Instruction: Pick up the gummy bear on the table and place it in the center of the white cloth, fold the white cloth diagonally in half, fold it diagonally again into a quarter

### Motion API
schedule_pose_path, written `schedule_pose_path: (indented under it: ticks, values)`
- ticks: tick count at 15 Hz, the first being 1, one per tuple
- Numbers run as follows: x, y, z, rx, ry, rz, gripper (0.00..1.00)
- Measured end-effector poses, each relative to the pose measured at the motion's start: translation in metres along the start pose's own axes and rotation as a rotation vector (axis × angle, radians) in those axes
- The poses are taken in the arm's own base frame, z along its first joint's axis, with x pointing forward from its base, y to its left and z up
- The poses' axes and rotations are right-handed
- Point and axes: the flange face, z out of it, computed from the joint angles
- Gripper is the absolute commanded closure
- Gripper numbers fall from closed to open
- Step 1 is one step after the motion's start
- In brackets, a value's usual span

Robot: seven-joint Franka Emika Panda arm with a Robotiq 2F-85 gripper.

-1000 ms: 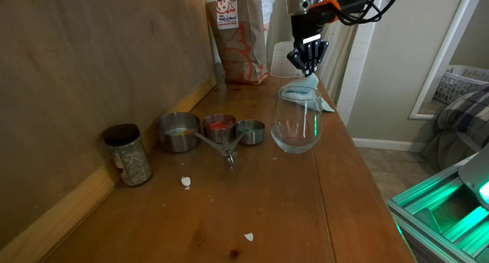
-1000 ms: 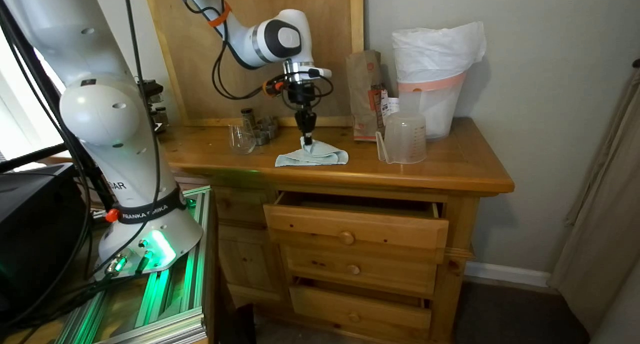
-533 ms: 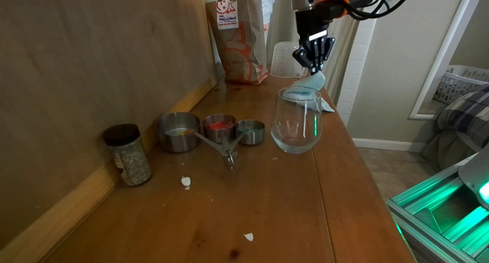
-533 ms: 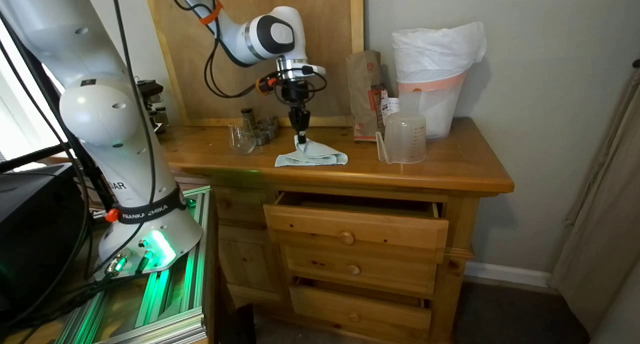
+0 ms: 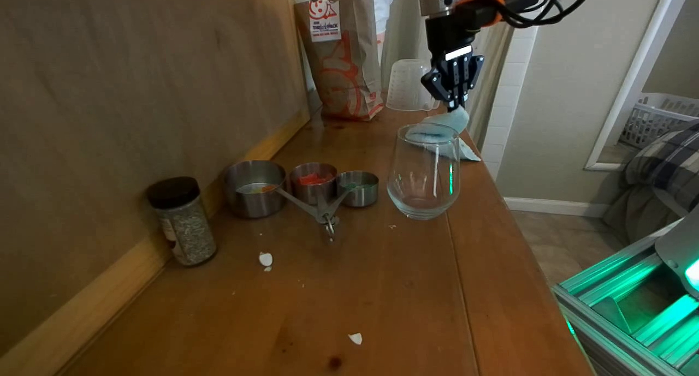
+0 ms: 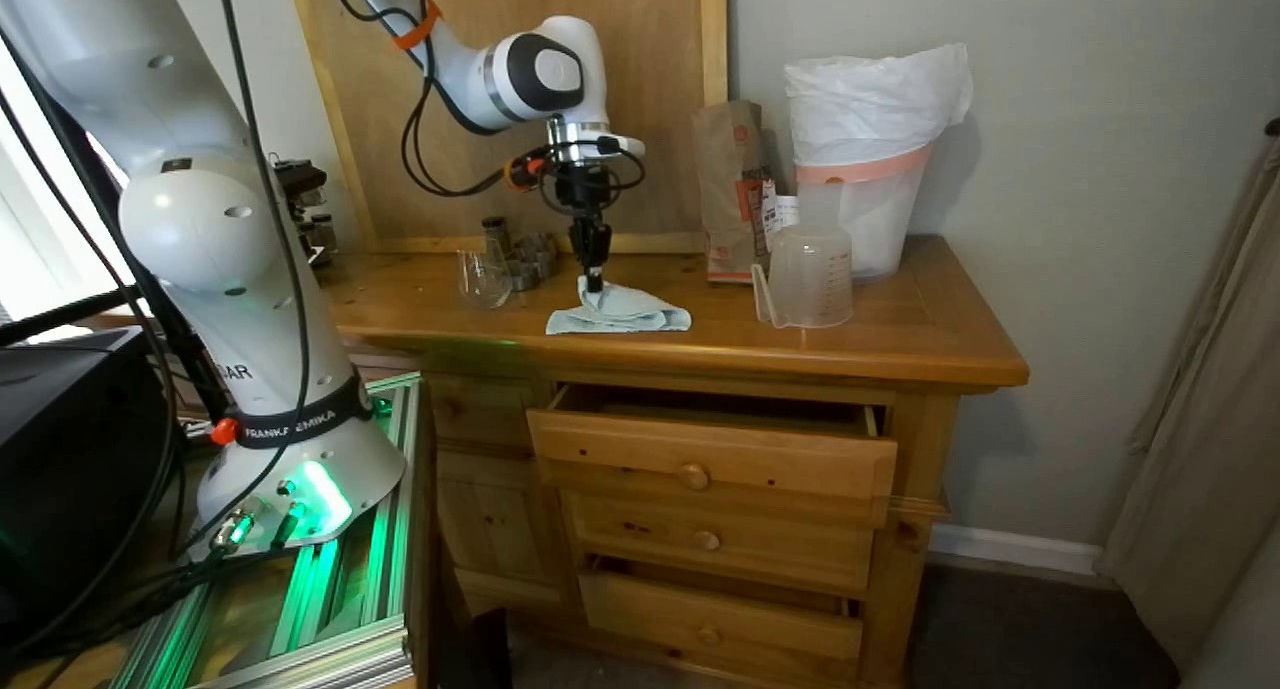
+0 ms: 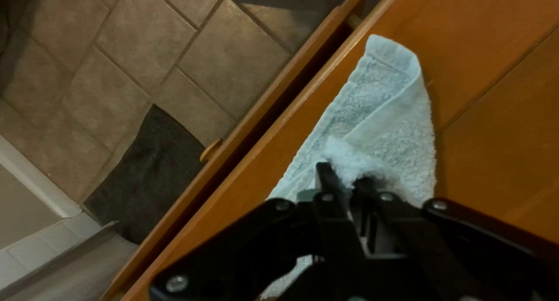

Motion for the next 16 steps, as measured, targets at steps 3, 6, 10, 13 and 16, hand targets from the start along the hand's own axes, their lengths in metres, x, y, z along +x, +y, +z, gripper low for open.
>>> schedule_pose_path:
  ticks: [3, 6, 10, 13, 16]
  values:
    - [-0.001, 0.0, 0.001, 0.005, -0.011, 0.003, 0.35]
    - [-0.002, 0.0, 0.002, 0.015, -0.019, 0.007, 0.22]
    - [-0.002, 0.001, 0.001, 0.022, -0.03, 0.013, 0.0]
    - [-0.002, 0.002, -0.002, 0.037, -0.031, 0.013, 0.0]
    - [0.0, 0.01, -0.013, 0.051, -0.012, -0.017, 0.0]
